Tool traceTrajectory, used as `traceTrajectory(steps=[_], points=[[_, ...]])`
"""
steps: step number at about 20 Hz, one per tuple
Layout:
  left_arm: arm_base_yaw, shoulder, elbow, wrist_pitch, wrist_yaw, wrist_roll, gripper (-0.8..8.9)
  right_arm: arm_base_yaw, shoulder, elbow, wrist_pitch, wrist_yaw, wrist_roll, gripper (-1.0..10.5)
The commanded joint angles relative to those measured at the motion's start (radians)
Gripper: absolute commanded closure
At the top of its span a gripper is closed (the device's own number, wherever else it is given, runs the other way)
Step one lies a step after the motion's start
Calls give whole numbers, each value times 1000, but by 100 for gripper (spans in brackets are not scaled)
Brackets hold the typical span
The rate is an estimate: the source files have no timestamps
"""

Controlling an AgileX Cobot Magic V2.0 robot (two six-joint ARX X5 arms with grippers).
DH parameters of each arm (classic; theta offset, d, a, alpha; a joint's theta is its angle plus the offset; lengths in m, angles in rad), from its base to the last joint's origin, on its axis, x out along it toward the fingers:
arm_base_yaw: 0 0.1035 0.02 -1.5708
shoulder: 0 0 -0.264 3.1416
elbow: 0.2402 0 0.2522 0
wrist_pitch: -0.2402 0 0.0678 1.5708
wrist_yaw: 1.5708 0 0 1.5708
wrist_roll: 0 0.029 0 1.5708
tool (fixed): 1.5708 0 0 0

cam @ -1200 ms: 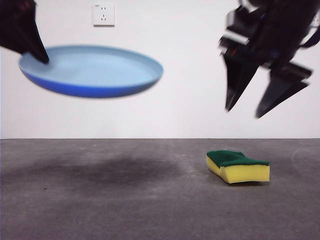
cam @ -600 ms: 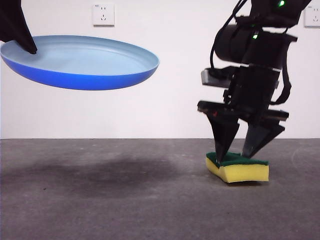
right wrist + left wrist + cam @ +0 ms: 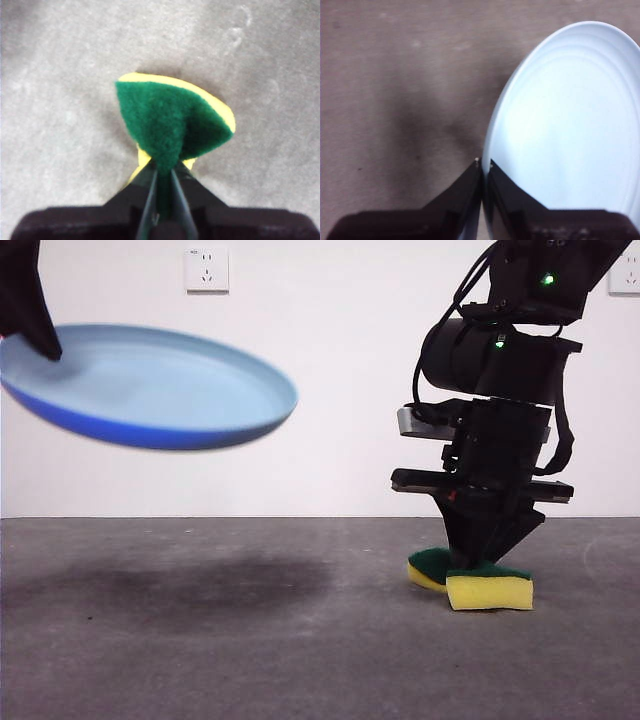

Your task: Pick up the plate,pick up the cloth,clean the plate with the cloth

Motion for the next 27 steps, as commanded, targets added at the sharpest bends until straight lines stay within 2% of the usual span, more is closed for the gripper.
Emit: traceTrajectory(steps=[1, 7, 10, 12, 15, 19, 22, 25, 27], points=[[-6, 56, 5, 10, -4, 16, 821, 25, -45, -10, -16, -8, 11, 962], [-80, 237, 5, 54, 14, 5, 821, 118, -265, -10, -11, -16, 59, 962], [-154, 293, 5, 100, 16, -40, 821, 198, -323, -10, 19, -16, 70, 962], [-202, 304, 5, 140, 46, -46, 822, 243, -323, -10, 58, -15, 71, 962], [-265, 304, 5, 196, 66, -99, 822, 300, -280, -10, 129, -15, 91, 963], [-283, 304, 5, 262, 67, -147, 822, 358, -222, -10, 148, -19, 104, 962], [-283, 304, 5, 286, 66, -150, 822, 404, -200, -10, 129, -66, 104, 962], [-271, 304, 5, 286, 66, -150, 822, 417, -200, -10, 18, -48, 74, 962], [-256, 304, 5, 281, 68, -150, 822, 401, -201, -10, -90, 72, 56, 962]])
